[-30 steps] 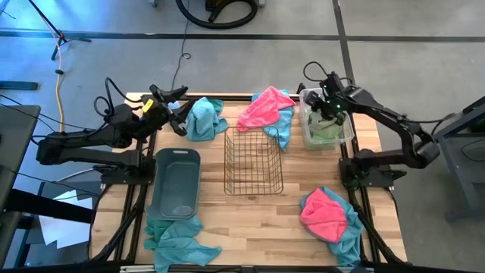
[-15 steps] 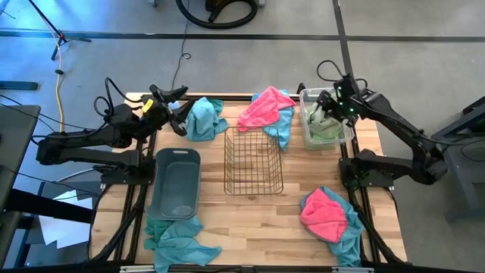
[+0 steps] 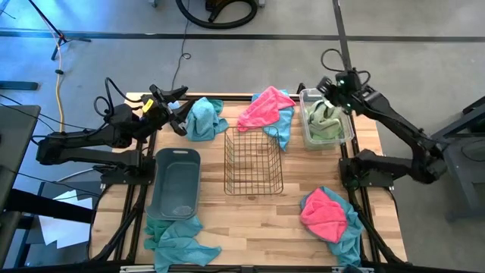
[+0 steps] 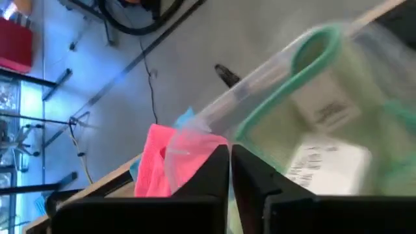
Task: Sort microfiber towel by color & place in baskets
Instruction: Put the light green towel into the transparent bin, then put the blue towel into the wire basket
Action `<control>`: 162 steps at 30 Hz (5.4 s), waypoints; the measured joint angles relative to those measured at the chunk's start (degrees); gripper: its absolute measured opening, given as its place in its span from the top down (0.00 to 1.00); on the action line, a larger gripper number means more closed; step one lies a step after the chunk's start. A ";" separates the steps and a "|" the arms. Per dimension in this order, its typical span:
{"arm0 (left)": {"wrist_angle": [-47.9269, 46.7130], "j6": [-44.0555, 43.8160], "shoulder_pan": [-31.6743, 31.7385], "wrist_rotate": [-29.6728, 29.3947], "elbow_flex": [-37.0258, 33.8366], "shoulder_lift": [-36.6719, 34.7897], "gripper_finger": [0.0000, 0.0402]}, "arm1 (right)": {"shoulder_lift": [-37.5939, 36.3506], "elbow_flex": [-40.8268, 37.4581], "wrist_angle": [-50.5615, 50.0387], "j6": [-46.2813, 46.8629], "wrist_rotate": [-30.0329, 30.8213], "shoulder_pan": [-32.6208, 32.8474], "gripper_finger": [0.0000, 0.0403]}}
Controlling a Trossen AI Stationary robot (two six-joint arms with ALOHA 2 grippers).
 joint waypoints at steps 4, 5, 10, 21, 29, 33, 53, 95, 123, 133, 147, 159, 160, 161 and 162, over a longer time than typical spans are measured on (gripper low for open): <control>-0.02 -0.88 0.00 0.00 0.00 0.00 0.47 | 6.33 0.01 -5.14 -1.67 0.16 0.50 0.99; -0.02 -0.88 -0.01 0.00 0.00 0.00 0.47 | 7.42 0.01 -6.94 -2.24 0.75 0.79 0.99; -0.02 -0.88 0.00 -0.15 0.00 0.00 0.47 | 10.96 -0.02 -9.46 -3.82 3.36 1.39 1.00; 0.02 -0.92 0.00 -2.84 0.02 -0.20 0.47 | 21.82 0.07 -6.48 -5.03 -1.18 1.59 1.00; -0.03 -0.92 -0.01 -3.54 0.02 -0.17 0.47 | 20.44 -0.15 -2.90 -6.08 -1.09 1.41 1.00; -0.02 -0.92 0.00 -3.91 0.02 -0.17 0.47 | 15.88 -0.12 -2.83 -5.72 0.53 1.42 1.00; 0.04 -7.19 -0.13 -0.30 0.02 -5.67 0.47 | -11.76 -0.08 18.08 -12.14 1.32 3.65 1.00; 2.97 -27.91 -4.46 18.21 0.02 2.29 0.47 | -3.03 -0.02 46.77 -48.67 -8.85 51.75 0.31; -79.07 -37.25 -47.01 15.69 38.68 30.95 0.47 | -2.98 -0.02 42.61 -42.26 -7.84 51.73 0.31; -83.17 -43.81 -62.88 17.05 38.69 49.02 0.47 | -2.98 -0.02 35.88 -43.46 -7.26 51.69 0.31; -76.46 -48.98 -68.44 17.03 38.66 61.45 0.47 | -2.95 -0.02 32.28 -43.52 -7.14 51.69 0.31; -76.85 -51.94 -67.98 16.71 38.73 69.44 0.47 | -2.95 -0.02 31.21 -43.35 -7.08 51.69 0.31; -76.66 -51.91 -67.98 16.89 38.73 69.79 0.47 | -2.95 -0.02 31.21 -43.35 -7.08 51.69 0.31; -76.50 -51.93 -67.98 17.05 38.71 70.17 0.47 | -2.95 -0.02 31.23 -43.35 -7.08 51.69 0.31; -76.49 -51.92 -67.95 17.18 38.60 70.30 0.47 | -2.95 -0.02 31.22 -43.35 -7.08 51.69 0.31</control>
